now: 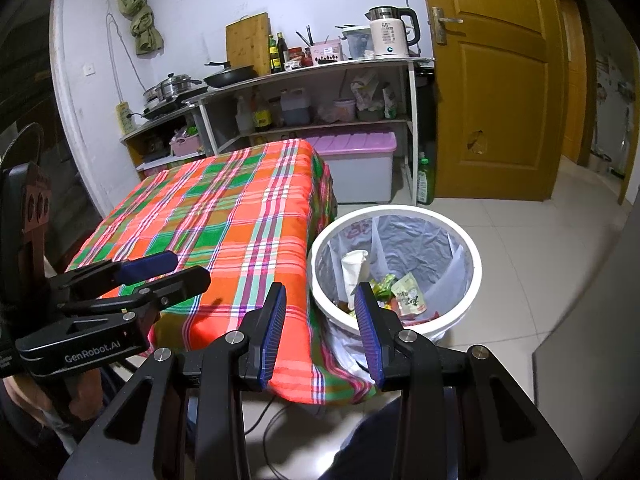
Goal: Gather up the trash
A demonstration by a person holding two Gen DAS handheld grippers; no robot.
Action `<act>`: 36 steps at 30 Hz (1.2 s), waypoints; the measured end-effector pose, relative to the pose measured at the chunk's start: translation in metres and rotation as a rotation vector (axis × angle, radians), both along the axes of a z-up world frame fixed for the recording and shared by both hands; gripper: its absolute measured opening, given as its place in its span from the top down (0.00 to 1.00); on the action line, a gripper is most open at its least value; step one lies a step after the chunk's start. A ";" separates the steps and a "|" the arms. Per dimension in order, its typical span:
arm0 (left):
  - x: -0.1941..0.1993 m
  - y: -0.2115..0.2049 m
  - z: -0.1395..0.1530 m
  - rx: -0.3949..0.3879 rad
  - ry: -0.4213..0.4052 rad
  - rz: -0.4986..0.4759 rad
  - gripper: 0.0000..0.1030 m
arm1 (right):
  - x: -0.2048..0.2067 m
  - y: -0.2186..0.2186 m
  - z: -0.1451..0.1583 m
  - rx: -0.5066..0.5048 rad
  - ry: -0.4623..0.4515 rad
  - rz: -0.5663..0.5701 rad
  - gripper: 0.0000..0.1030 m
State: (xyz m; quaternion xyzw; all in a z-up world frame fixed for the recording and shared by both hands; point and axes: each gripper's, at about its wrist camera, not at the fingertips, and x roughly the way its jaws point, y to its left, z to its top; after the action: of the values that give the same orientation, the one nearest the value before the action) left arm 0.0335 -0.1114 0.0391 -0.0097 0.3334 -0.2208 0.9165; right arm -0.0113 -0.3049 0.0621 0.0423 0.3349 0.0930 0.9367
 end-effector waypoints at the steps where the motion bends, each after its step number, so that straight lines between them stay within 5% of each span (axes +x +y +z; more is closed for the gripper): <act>1: 0.000 0.000 0.000 0.001 -0.002 0.001 0.44 | 0.000 0.000 0.000 -0.001 -0.001 0.000 0.64; 36: 0.003 -0.001 0.001 0.020 -0.009 0.012 0.44 | -0.001 0.001 0.000 -0.003 0.001 0.000 0.64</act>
State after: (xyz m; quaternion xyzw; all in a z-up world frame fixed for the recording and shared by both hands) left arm 0.0363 -0.1123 0.0399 -0.0014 0.3317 -0.2119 0.9193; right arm -0.0121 -0.3040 0.0619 0.0411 0.3357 0.0928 0.9365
